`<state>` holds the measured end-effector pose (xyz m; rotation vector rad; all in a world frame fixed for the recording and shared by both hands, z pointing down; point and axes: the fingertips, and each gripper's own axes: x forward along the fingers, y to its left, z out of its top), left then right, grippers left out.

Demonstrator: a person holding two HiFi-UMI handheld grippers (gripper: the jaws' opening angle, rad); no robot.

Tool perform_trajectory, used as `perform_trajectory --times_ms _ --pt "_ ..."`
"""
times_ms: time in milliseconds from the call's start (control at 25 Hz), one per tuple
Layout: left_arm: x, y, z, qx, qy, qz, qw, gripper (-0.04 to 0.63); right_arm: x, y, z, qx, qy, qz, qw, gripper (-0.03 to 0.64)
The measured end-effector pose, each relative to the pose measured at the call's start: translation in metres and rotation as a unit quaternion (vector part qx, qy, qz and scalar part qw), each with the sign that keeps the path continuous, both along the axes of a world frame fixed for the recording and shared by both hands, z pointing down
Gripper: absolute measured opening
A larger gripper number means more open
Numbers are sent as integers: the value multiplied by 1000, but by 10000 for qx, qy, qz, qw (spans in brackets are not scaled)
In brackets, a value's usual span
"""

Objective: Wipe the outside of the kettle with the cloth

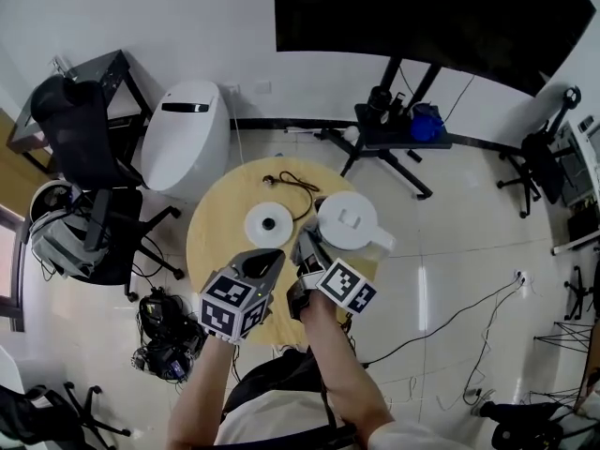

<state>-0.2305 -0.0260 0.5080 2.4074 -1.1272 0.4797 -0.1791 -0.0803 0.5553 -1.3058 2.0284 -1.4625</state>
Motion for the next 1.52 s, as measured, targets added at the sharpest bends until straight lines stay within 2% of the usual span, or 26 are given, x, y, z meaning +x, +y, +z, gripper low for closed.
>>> perform_trajectory --times_ms 200,360,440,560,720,880,1000,1120,1320,1400,1520 --pt "2 9 9 -94 41 -86 9999 0 5 21 12 -114 184 -313 9993 32" --pt "-6 16 15 -138 156 -421 9989 0 15 42 -6 244 910 -982 9907 32" --pt "-11 20 16 -147 305 -692 9970 0 21 52 -23 608 1409 -1455 9774 32" --pt "-15 30 14 -96 533 -1152 9919 0 30 67 -50 1122 2017 -2153 9489 32" --pt "-4 43 10 -21 713 -1610 9844 0 43 75 -79 1510 2237 -2897 9183 32" --pt "13 43 10 -62 694 -2237 9722 0 56 59 -110 2041 2303 -3645 8789 32" --pt "25 40 16 -150 628 -2920 9542 0 63 47 -133 2471 2187 -4295 8406 32" --pt "33 41 21 -213 593 -3651 9288 0 73 40 -149 2728 1983 -4889 8045 32" --pt "41 49 11 12 716 -5012 8624 0 91 27 -158 2963 1609 -5746 7458 32" --pt "48 55 2 134 652 -5320 8442 0 95 23 -159 3011 1524 -5932 7309 32" --pt "59 70 -10 273 557 -5637 8237 0 98 24 -160 3046 1460 -6130 7142 32"
